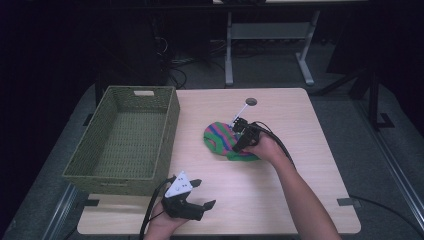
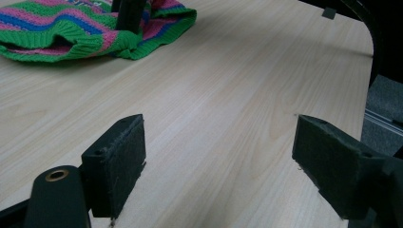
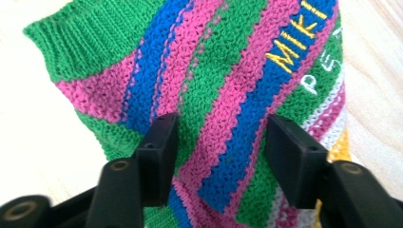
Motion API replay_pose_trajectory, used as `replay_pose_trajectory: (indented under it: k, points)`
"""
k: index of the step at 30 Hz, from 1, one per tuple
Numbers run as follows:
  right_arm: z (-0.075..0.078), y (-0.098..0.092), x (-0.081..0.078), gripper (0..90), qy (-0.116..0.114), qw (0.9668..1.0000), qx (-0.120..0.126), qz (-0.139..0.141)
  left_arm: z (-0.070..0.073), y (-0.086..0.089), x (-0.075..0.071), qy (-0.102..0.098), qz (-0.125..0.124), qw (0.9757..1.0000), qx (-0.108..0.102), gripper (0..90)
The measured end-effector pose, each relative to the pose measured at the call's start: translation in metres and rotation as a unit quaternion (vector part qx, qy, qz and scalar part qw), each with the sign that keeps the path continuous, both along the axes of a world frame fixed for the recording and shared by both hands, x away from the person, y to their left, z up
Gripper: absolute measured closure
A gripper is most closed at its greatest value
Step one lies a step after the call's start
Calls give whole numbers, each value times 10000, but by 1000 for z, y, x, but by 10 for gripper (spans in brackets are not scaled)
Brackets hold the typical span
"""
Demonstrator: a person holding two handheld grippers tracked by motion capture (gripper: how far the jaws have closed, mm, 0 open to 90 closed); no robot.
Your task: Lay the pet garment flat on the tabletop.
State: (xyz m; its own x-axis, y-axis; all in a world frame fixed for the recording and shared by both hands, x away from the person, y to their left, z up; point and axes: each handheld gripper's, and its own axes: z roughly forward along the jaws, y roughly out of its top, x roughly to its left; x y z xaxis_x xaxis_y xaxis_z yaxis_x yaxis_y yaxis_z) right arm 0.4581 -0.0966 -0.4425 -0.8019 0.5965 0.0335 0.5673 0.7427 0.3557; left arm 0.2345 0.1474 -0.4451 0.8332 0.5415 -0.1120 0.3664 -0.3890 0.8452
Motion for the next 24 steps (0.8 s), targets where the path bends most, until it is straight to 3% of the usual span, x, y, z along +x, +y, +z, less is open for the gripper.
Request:
replay_pose_trajectory:
  k: [5, 9, 15, 24]
  points:
    - [2, 3, 0, 572, 16, 9999, -95, -83, 0, 1, 1, 18, 39, 10000, -13, 181]
    - [2, 1, 1, 663, 29, 9998, -10, -180, 0, 2, 0, 22, 67, 10000, -34, 181]
    - [0, -7, 3, 708, 89, 9989, 269, -367, 0, 2, 0, 6, 66, 10000, -19, 181]
    - [1, -10, 5, 723, 200, 9975, 397, -555, 0, 3, 0, -11, 66, 10000, -17, 181]
